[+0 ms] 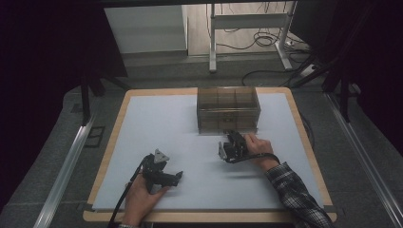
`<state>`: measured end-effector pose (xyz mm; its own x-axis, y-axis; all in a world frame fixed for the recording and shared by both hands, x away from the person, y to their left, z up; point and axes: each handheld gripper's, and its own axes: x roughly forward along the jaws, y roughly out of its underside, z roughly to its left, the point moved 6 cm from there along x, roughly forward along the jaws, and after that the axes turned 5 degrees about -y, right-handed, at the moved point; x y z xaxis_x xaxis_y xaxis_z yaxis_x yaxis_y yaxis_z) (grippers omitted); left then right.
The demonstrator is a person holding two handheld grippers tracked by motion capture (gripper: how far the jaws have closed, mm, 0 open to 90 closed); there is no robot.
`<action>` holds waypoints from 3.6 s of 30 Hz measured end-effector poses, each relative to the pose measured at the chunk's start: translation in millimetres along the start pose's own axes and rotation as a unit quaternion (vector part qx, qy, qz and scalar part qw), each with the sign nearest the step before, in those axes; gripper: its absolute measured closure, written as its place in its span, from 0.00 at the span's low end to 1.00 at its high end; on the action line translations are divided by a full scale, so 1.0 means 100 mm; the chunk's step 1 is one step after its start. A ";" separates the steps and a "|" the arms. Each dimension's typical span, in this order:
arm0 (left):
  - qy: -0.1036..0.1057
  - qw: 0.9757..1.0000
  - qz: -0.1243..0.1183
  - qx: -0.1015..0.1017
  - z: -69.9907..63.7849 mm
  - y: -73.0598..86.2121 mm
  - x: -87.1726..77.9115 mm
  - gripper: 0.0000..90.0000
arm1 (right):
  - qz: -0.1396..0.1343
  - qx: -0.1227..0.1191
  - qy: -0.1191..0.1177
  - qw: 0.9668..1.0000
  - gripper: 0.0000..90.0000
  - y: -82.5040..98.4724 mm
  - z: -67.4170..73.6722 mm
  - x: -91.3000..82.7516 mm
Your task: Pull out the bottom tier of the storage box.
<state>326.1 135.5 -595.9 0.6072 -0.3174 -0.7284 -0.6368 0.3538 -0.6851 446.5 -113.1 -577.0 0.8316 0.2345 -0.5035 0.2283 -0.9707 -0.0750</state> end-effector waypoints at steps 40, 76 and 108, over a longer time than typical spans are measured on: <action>0.000 1.000 0.000 0.000 0.00 0.00 0.00 0.00 | -0.079 0.153 -0.193 0.966 0.68 0.17 -0.37 -0.16; 0.000 1.000 0.001 0.001 0.00 0.00 0.00 0.00 | -0.101 0.190 -0.352 0.911 0.77 0.61 -0.66 0.10; 0.000 1.000 0.001 0.000 0.00 0.00 0.00 0.00 | -0.112 0.142 -0.427 0.886 0.94 0.69 -0.60 0.24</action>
<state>326.1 135.6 -595.9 0.6056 -0.3171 -0.7299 -0.6376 0.3554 -0.6835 512.4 -171.5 -542.2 0.0673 0.4145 -0.9075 0.1010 -0.9078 -0.4071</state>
